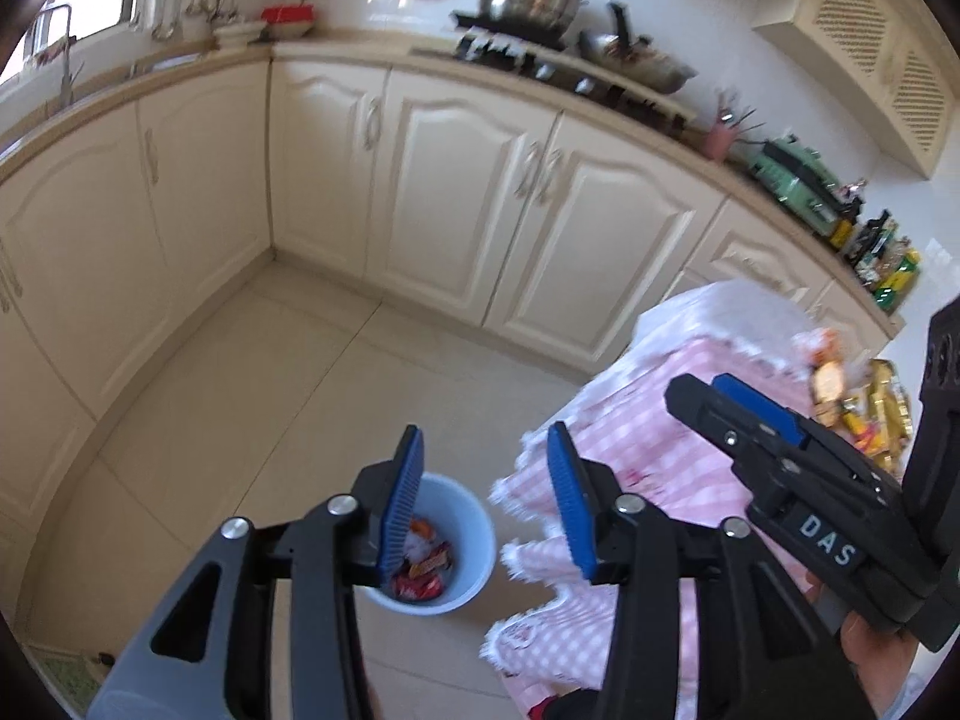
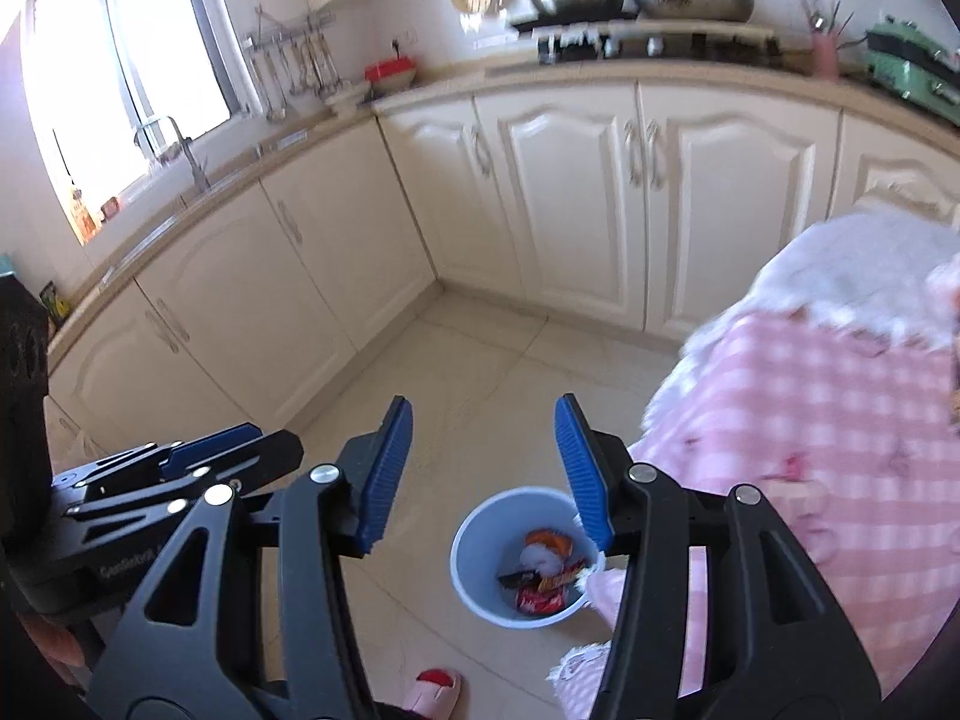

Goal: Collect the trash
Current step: 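Move both grippers back to the snack pile on the table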

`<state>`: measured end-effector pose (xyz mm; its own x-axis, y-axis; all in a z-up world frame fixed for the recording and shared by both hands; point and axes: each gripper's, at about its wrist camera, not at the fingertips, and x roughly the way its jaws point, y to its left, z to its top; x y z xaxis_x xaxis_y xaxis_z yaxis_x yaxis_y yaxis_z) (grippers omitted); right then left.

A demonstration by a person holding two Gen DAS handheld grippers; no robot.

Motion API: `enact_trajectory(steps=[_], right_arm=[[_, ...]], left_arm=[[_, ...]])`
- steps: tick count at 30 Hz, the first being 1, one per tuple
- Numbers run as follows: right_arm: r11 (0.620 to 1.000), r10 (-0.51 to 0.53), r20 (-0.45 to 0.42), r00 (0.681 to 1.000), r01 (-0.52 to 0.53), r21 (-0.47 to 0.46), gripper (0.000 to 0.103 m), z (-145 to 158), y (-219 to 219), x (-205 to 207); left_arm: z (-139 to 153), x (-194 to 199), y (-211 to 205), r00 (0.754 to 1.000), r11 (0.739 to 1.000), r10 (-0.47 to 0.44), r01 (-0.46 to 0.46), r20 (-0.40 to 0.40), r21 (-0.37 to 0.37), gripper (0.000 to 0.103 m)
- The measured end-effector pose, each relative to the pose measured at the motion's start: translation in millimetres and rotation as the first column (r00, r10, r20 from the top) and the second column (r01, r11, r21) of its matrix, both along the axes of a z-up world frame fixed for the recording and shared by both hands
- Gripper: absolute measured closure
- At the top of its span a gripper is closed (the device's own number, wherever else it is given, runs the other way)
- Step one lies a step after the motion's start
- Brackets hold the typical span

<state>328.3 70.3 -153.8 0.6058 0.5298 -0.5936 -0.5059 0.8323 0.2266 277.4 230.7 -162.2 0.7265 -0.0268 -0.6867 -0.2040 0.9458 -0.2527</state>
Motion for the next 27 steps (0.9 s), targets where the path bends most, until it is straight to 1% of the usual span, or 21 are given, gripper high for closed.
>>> enact_trajectory(steps=[2,3,5,7,10,12,14,15,16,19,21,24,27], right_arm=[[0.999,-0.034,0.050,0.998,0.034,-0.002,0.053,17,-26,-6],[0.998,-0.060,0.075,0.995,0.060,0.003,0.053,25,-46,-8],[0.994,-0.108,0.095,0.990,0.108,0.003,0.053,34,-77,-10],[0.986,-0.164,0.113,0.980,0.165,-0.006,0.052,41,-115,-10],[0.965,-0.250,0.134,0.959,0.258,-0.047,0.052,42,-172,-9],[0.949,-0.296,0.137,0.945,0.308,-0.070,0.051,40,-204,-6],[0.929,-0.342,0.127,0.931,0.355,-0.103,0.050,34,-237,1],[0.921,-0.358,0.122,0.926,0.372,-0.115,0.050,31,-250,3],[0.911,-0.380,0.115,0.918,0.393,-0.125,0.050,27,-267,7],[0.892,-0.422,0.090,0.902,0.431,-0.137,0.050,15,-301,13],[0.888,-0.432,0.080,0.898,0.439,-0.139,0.050,10,-315,15],[0.887,-0.432,0.073,0.899,0.438,-0.148,0.049,3,-325,20],[0.890,-0.425,0.063,0.903,0.430,-0.155,0.048,-2,-331,24]], left_arm=[[12,0,-16,0.999,1.000,-0.022,0.022,0.030,0.010,0.054],[20,3,-30,0.998,0.999,-0.043,0.042,0.043,0.023,0.053],[30,11,-61,0.993,0.995,-0.098,0.096,0.062,0.037,0.051],[34,21,-89,0.988,0.989,-0.142,0.140,0.064,0.046,0.050],[34,42,-141,0.973,0.973,-0.226,0.223,0.054,0.061,0.046],[32,56,-176,0.958,0.958,-0.283,0.280,0.049,0.068,0.042],[28,68,-210,0.945,0.943,-0.325,0.321,0.040,0.087,0.042],[24,77,-232,0.933,0.930,-0.359,0.355,0.028,0.101,0.042],[21,82,-246,0.926,0.921,-0.378,0.373,0.020,0.109,0.042],[12,97,-282,0.903,0.896,-0.429,0.425,0.005,0.129,0.042],[5,109,-301,0.889,0.879,-0.459,0.455,-0.008,0.140,0.042],[-5,124,-321,0.873,0.861,-0.486,0.485,-0.028,0.154,0.042],[-14,137,-333,0.866,0.850,-0.497,0.497,-0.046,0.174,0.042]])
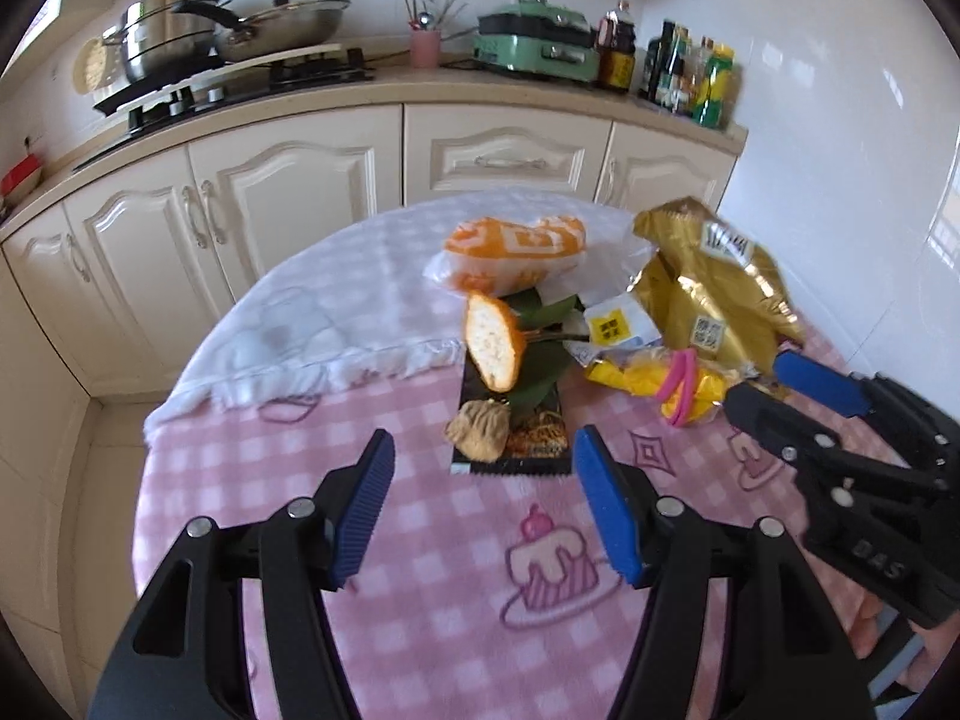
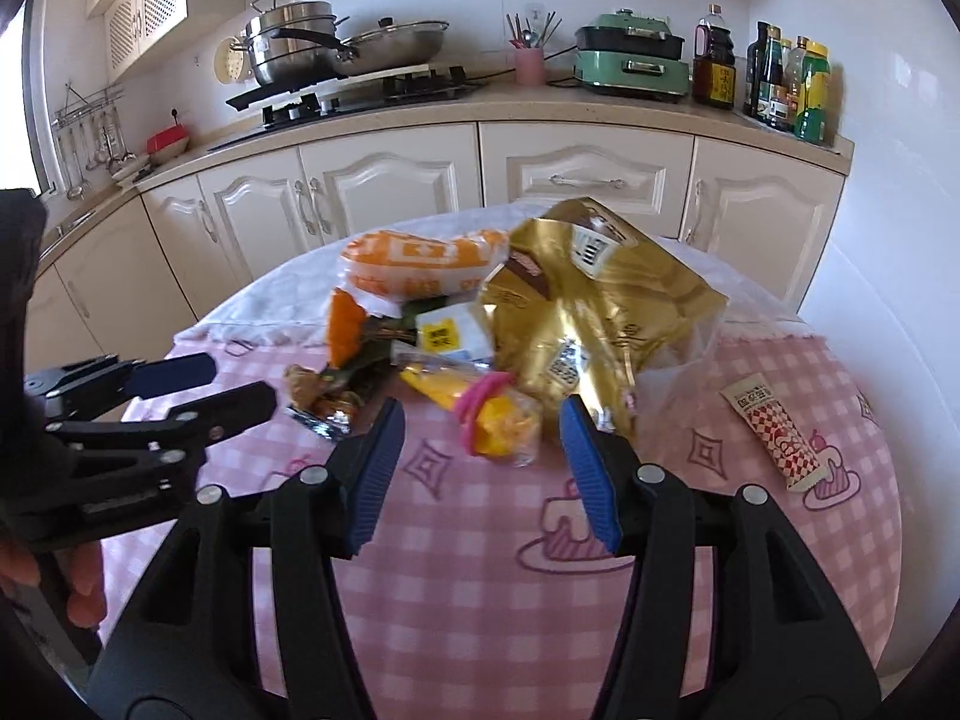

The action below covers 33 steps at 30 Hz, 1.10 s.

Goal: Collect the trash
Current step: 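Move both grippers back to the snack pile on the table, then grasp the brown bread lump with the left gripper while the right gripper grasps the clear candy bag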

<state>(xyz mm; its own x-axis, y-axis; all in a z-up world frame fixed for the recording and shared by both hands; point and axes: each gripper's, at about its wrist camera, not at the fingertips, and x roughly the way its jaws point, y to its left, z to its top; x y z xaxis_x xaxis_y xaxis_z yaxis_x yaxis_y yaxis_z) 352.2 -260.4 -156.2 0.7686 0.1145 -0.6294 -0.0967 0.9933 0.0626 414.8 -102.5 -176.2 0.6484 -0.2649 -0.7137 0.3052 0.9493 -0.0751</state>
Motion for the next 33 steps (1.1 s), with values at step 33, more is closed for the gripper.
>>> enact_trajectory(steps=[33], right_arm=[[0.998,0.043,-0.091,0.995,-0.039,0.042,0.069,-1,25,-15]], left_arm=[[18,-41,44,1.000,0.996,-0.008,0.008,0.005,-0.094,0.081]])
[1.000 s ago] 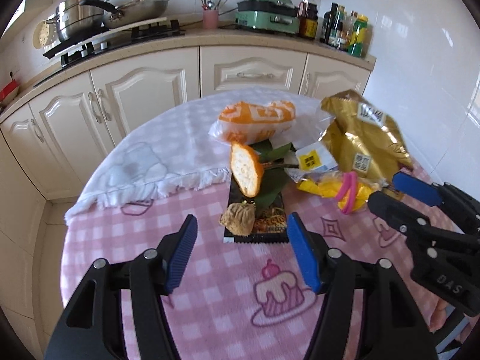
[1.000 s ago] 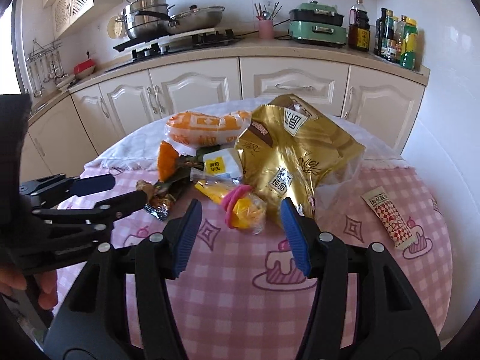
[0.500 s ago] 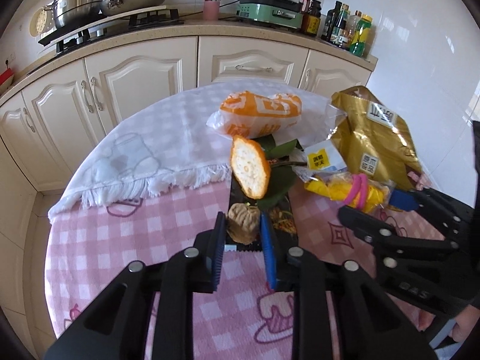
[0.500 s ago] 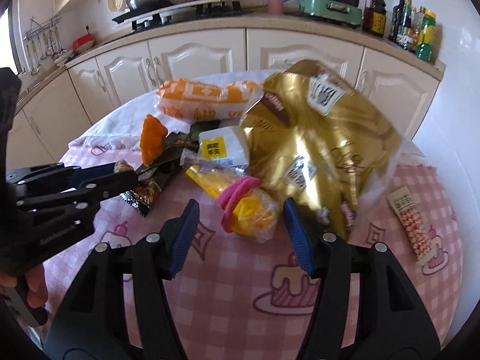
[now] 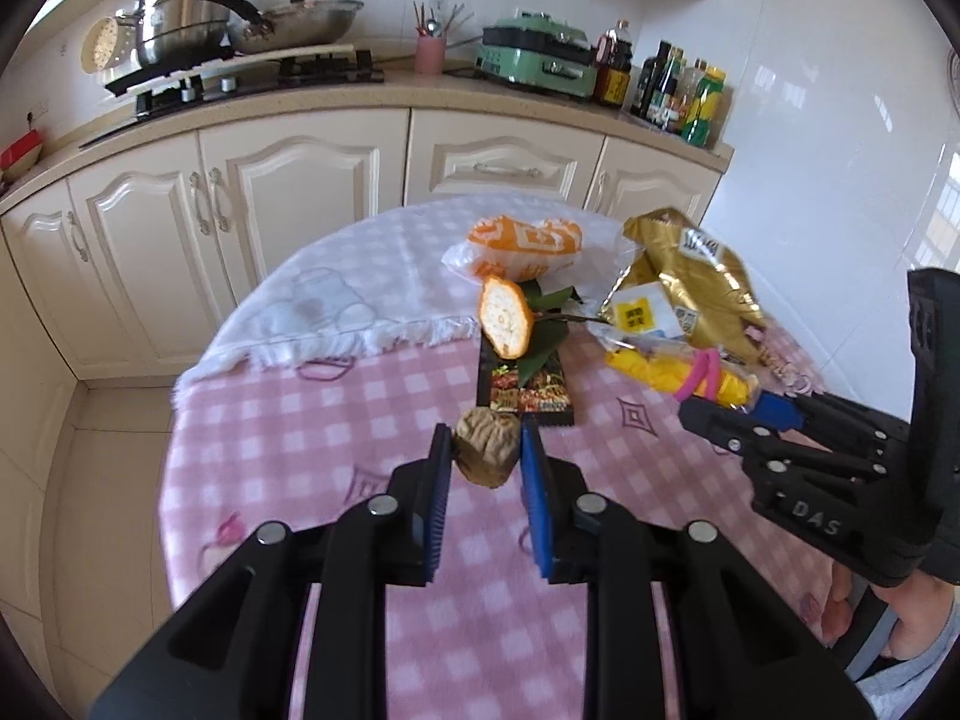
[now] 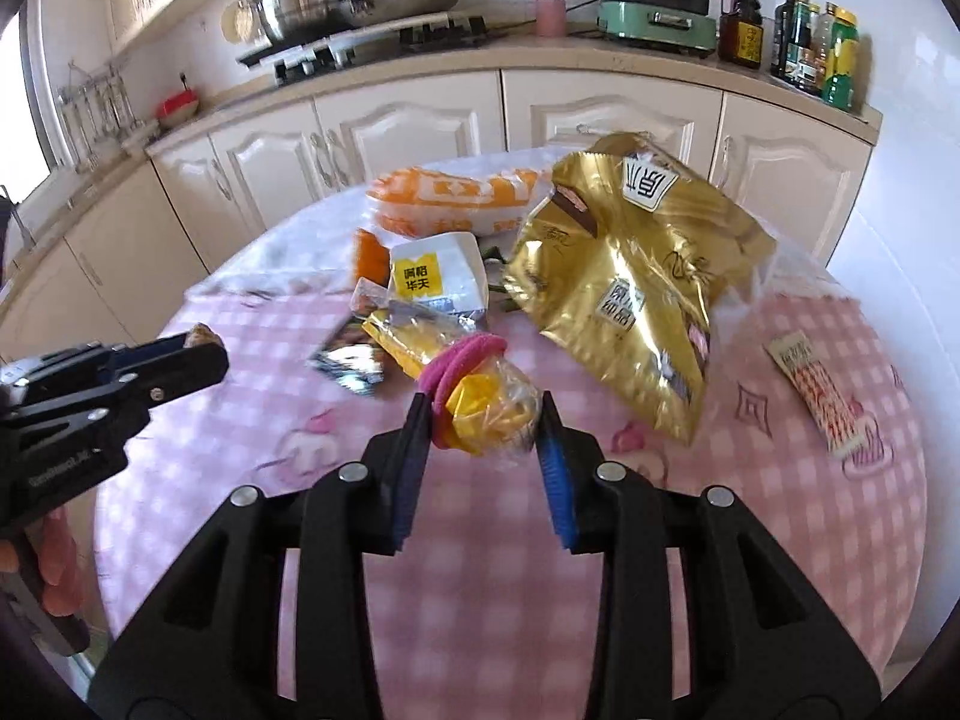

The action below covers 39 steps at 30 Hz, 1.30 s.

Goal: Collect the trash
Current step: 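Grasp the brown bread lump with the left gripper while the right gripper grasps the clear candy bag, then carry the bread lump and candy bag over the blue bin with both grippers, then open the left gripper to drop the bread lump while the right gripper drops the candy bag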

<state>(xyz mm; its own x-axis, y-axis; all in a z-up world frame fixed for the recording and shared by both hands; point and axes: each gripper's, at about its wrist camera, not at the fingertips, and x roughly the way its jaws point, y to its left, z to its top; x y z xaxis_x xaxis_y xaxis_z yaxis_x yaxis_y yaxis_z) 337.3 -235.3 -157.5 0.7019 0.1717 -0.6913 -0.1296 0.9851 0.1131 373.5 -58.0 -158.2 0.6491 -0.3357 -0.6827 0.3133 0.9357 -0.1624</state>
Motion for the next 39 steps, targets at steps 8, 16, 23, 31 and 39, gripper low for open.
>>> enact_trajectory(steps=[8,16,23,31,39], right_arm=[[0.989,0.141,0.075,0.987,-0.143,0.023,0.069,37,84,-42],[0.932,0.356,0.054,0.933,-0.358,0.053,0.068,26,219,-50],[0.892,0.447,-0.016,0.895,-0.444,0.079,0.068,-18,317,-39],[0.882,0.466,-0.094,0.880,-0.470,-0.026,0.068,-78,365,-17],[0.886,0.443,-0.126,0.888,-0.455,-0.087,0.068,-111,367,1]], left_arm=[[23,-55,58,0.996,0.997,0.064,-0.063,0.055,-0.033,0.081],[16,-104,185,0.961,0.961,0.276,-0.275,0.026,-0.026,0.081],[-19,-116,283,0.905,0.905,0.421,-0.423,-0.060,-0.036,0.081],[-84,-88,326,0.868,0.879,0.449,-0.472,-0.211,-0.072,0.081],[-125,-50,326,0.845,0.865,0.438,-0.489,-0.307,-0.112,0.079]])
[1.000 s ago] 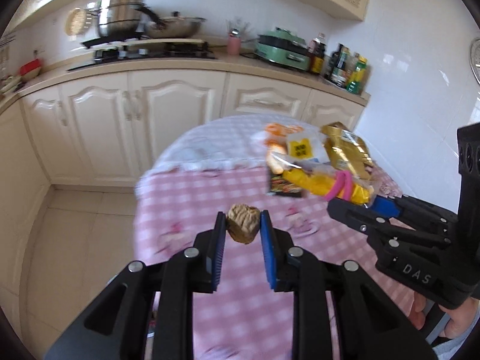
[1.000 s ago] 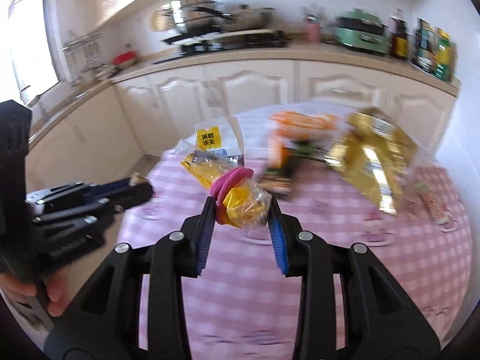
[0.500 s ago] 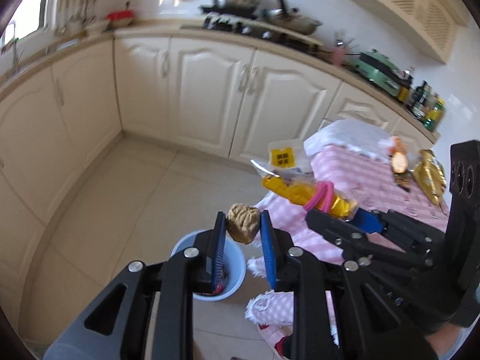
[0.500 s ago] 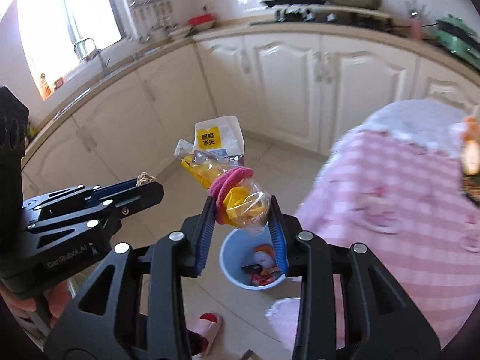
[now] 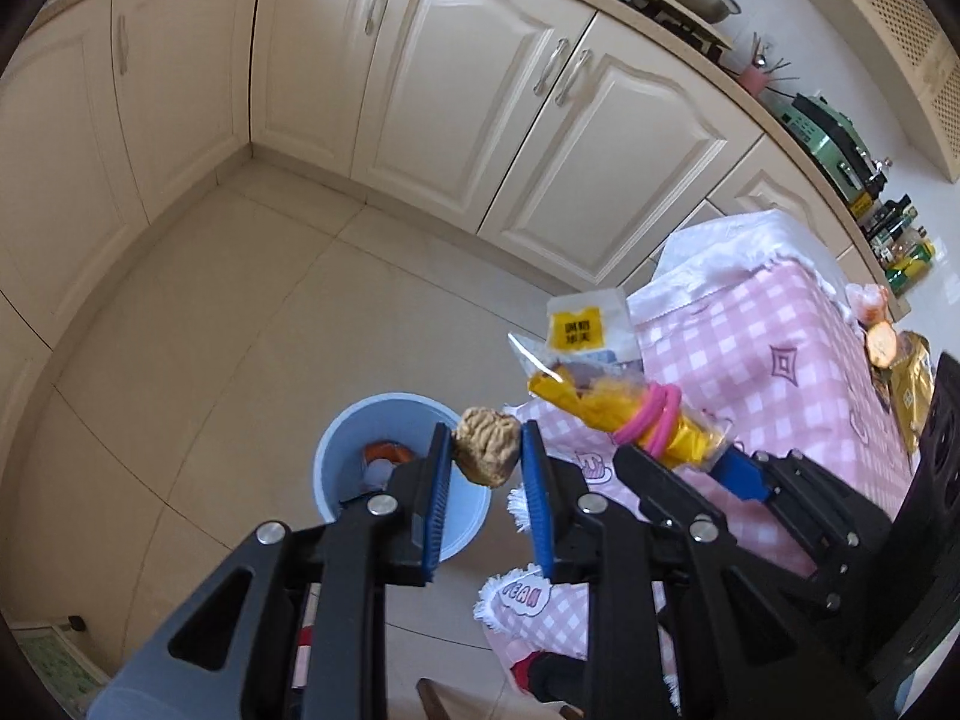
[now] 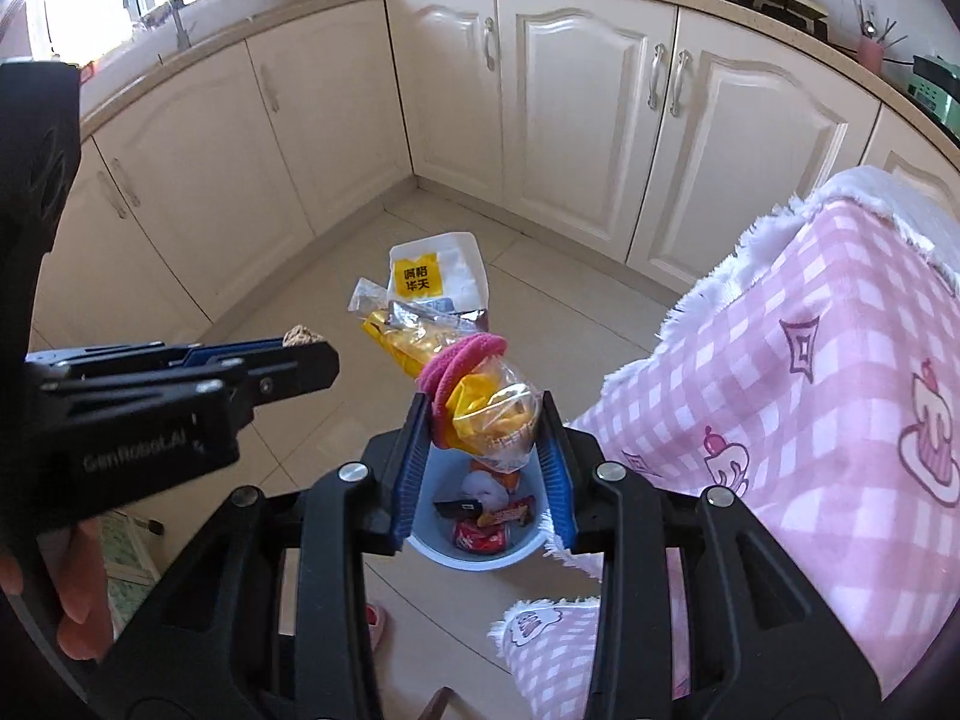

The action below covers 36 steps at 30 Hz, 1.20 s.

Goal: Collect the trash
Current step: 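Open the left gripper to drop the bread lump while the right gripper drops the candy bag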

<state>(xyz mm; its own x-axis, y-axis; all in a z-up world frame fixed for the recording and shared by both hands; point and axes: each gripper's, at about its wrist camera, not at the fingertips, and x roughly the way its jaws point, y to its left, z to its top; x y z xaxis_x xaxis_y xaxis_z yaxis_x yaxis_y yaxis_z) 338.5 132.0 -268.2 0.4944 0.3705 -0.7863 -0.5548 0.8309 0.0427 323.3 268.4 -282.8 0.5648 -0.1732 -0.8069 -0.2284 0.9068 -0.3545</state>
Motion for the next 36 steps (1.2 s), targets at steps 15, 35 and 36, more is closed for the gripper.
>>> enact_trajectory(steps=[15,35,36], right_arm=[[1.000,0.016,-0.062,0.998,-0.016,0.005,0.068,-21,6,8],[0.998,0.014,-0.036,0.999,-0.012,0.058,0.044,2,30,13],[0.998,0.014,-0.036,0.999,-0.011,0.062,0.044,5,29,12]], left_arm=[[-10,-10,22,0.996,0.996,0.089,-0.089,-0.024,0.007,0.055],[11,-37,45,0.992,0.992,0.124,-0.124,0.007,0.027,0.055],[15,-39,45,0.992,0.992,0.126,-0.126,0.013,0.029,0.055]])
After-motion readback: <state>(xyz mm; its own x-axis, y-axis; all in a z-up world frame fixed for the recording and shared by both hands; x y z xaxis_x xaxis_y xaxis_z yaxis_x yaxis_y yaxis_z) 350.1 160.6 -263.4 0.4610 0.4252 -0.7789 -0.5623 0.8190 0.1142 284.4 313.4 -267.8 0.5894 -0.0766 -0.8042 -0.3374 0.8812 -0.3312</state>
